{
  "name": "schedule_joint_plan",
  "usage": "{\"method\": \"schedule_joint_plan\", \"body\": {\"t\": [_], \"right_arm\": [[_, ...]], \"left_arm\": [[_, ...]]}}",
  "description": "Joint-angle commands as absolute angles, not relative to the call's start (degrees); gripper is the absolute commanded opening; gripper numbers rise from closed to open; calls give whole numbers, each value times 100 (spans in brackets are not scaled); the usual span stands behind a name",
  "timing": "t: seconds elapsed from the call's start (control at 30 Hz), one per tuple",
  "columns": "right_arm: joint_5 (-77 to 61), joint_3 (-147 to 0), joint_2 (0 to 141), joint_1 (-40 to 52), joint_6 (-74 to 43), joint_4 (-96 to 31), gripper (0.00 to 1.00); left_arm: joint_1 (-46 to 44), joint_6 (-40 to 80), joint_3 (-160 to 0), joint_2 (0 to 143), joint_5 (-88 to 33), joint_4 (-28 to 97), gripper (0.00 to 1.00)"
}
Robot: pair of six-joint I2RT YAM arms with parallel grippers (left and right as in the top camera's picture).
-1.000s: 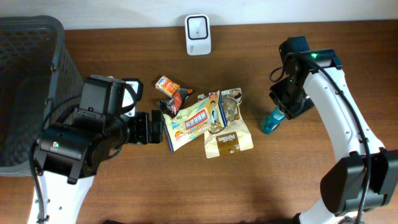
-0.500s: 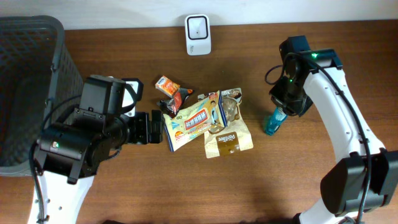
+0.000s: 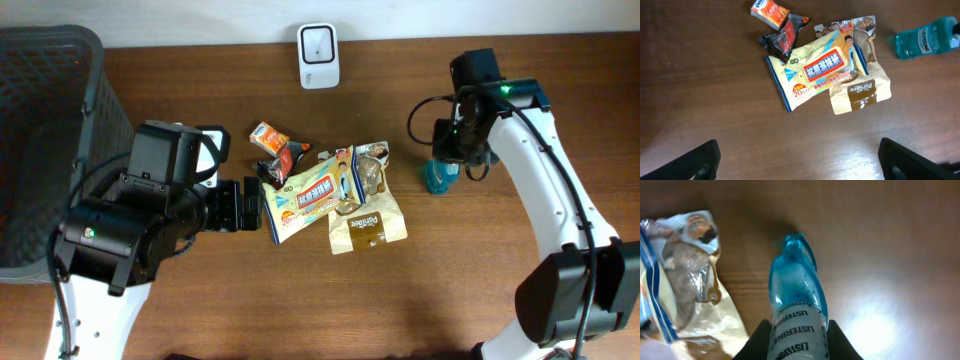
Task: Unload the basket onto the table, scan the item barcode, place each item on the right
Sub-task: 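Set the bottle upright on the table and withdraw the right gripper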
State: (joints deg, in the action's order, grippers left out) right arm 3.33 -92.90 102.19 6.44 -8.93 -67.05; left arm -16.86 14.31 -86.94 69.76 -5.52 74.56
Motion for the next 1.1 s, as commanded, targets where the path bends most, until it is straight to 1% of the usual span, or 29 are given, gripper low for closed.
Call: {"method": "schedule_joint_plan", "body": {"t": [0.0, 0.07, 0.13, 0.23, 0.33, 0.53, 0.7, 0.8, 0.93, 1.03, 1.07], "right_arm": [[298, -9393, 10141, 674, 819, -6401, 6], [193, -9391, 10141, 679, 1201, -6300, 4], [-281, -9391, 10143, 679, 2091, -6285, 4], [-845, -9391, 10143, 679, 3009, -6274, 5], [-1164, -9391, 10143, 679, 3603, -6276, 6], [-1166, -9389, 10143, 672, 4622, -6431, 7], [-565, -9386, 10143, 672, 4672, -6560, 7], [-137, -9386, 10143, 674, 4672, -6578, 9], [-148, -9386, 10143, 674, 4670, -6584, 12], [-145, -9386, 10143, 674, 4670, -6622, 17], [-148, -9386, 10143, 674, 4668, -6622, 24]], "left_arm": [[-1673, 1361, -8729, 6969, -508, 7467, 99], [-1673, 1361, -8729, 6969, -508, 7465, 99], [-1673, 1361, -8729, 6969, -508, 7465, 99], [-1673, 1361, -8729, 6969, -506, 7465, 99], [-1673, 1361, -8729, 6969, -508, 7467, 99], [-1673, 1361, -8729, 6969, -508, 7465, 99], [-1673, 1361, -8729, 6969, -506, 7465, 99], [-1673, 1358, -8729, 6969, -508, 7465, 99], [-1673, 1361, -8729, 6969, -508, 7465, 99], [-1673, 1361, -8729, 6969, -508, 7465, 99], [-1673, 1361, -8729, 6969, -508, 7465, 99]]}}
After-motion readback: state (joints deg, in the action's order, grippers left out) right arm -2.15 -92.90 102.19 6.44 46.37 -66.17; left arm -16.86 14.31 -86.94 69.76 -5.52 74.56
